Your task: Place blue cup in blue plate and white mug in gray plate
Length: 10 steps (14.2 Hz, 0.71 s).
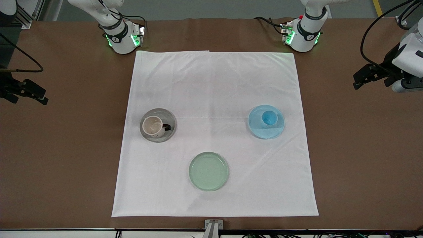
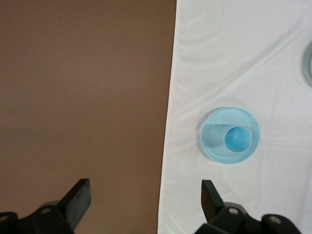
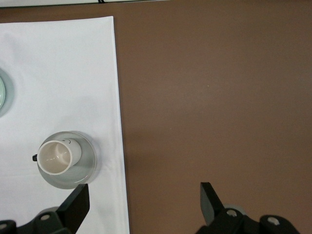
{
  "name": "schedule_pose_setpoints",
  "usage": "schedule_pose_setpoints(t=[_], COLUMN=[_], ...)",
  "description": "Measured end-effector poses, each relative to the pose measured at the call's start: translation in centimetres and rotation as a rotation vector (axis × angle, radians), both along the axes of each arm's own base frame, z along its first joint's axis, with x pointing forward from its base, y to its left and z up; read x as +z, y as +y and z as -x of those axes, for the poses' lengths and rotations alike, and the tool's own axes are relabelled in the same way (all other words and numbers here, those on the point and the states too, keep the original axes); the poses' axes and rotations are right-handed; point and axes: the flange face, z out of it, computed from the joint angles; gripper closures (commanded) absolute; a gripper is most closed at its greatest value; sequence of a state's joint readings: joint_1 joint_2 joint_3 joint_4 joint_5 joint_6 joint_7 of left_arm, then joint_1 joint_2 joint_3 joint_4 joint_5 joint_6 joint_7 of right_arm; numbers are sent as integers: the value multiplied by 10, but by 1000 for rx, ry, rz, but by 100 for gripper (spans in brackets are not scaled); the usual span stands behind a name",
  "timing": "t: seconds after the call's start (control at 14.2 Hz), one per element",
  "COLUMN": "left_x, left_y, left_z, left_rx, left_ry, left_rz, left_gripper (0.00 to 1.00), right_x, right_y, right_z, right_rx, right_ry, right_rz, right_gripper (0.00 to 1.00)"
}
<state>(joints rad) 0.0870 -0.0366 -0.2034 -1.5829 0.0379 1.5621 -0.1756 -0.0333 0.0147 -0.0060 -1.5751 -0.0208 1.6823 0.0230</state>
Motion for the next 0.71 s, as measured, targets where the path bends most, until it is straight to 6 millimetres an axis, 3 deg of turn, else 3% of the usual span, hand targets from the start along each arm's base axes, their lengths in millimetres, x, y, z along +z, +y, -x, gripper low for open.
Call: schedule_pose_setpoints(t=[0.71], left_x=[6], left_y=[0], left_z=[4], left_rx=[-1], left_ry=[-8], left_rz=[-2], left_gripper=[0], right_x=[3], right_y=[3], right_z=[0], right_rx=[5], right_ry=[-8], right_rz=[0], right_gripper=[0])
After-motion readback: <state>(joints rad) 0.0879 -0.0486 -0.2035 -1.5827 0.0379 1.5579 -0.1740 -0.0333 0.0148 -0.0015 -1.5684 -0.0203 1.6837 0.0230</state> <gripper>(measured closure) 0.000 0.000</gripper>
